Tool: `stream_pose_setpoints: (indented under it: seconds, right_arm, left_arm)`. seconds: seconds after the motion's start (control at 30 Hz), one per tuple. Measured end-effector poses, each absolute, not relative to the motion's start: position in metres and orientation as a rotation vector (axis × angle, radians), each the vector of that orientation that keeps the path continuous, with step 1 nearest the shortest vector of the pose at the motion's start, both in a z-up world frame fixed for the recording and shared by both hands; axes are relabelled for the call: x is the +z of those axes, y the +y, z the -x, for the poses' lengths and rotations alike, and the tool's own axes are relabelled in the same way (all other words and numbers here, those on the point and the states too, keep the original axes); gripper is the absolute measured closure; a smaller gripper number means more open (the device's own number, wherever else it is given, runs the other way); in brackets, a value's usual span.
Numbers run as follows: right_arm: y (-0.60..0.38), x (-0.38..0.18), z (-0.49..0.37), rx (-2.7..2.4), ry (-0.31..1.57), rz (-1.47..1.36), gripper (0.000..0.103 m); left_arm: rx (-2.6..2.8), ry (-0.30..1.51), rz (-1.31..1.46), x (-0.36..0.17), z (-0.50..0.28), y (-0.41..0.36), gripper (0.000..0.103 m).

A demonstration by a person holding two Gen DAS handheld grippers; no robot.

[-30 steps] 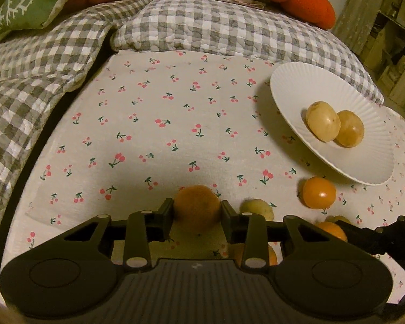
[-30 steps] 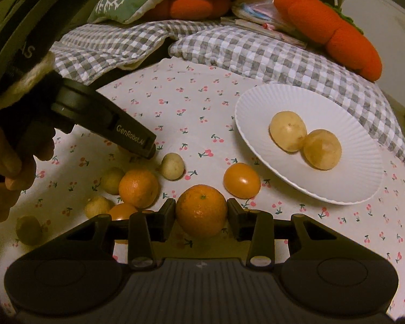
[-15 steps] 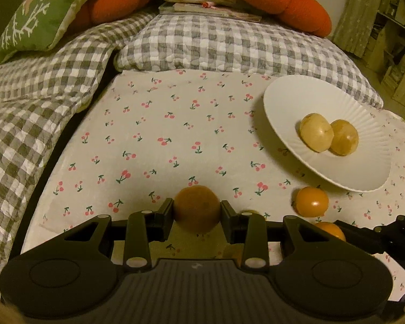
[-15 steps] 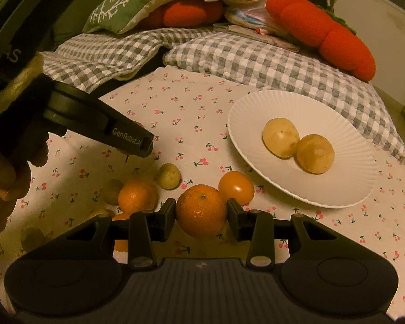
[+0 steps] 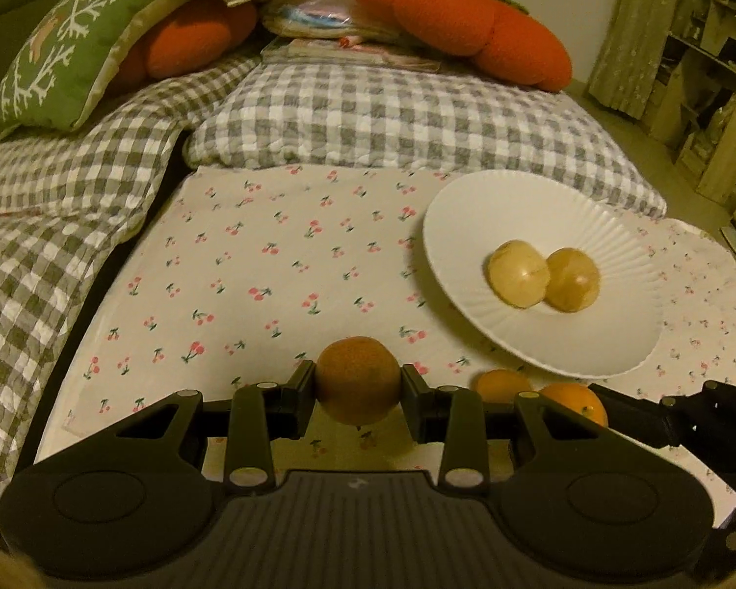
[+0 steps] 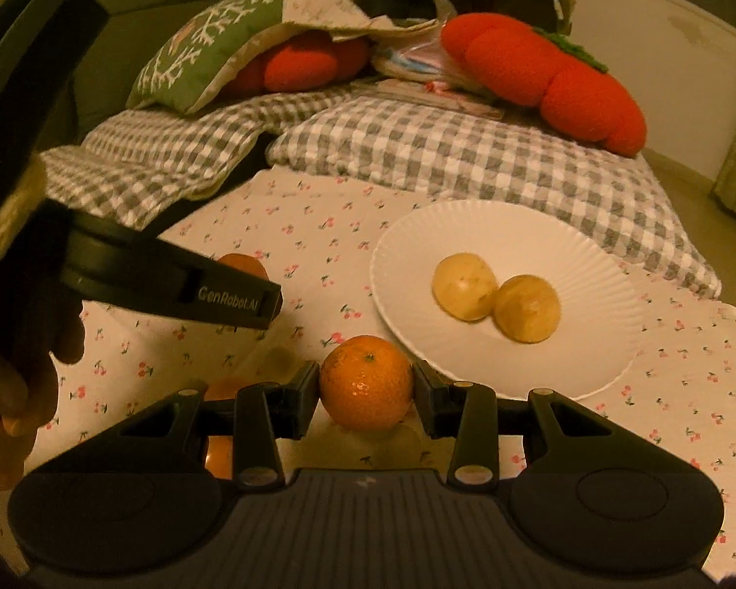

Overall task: Organize fruits
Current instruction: 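Carry both oranges to the white plate and release them beside the potatoes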

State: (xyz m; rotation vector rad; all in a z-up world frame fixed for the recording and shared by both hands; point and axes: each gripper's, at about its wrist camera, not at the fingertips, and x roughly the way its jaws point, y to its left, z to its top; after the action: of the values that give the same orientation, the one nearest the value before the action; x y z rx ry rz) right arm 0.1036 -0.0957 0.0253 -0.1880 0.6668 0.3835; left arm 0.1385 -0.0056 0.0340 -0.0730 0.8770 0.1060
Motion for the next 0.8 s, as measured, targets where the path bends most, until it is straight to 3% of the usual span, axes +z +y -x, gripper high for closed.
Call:
stream_pose_setpoints:
  seconds: [0.4, 0.8]
  right_arm:
    - [-0.127, 0.041, -0.114, 0.328, 0.669, 0.063, 0.066]
    - [-0.204, 0.052, -0.142, 0.188, 0.677, -0.236, 0.066]
  left_arm:
    - [0.077, 0.848, 0.086, 0.046, -0.145, -0.022, 0.081]
    - [-0.073, 0.785, 0.08, 0.046, -0.16, -0.048, 0.081]
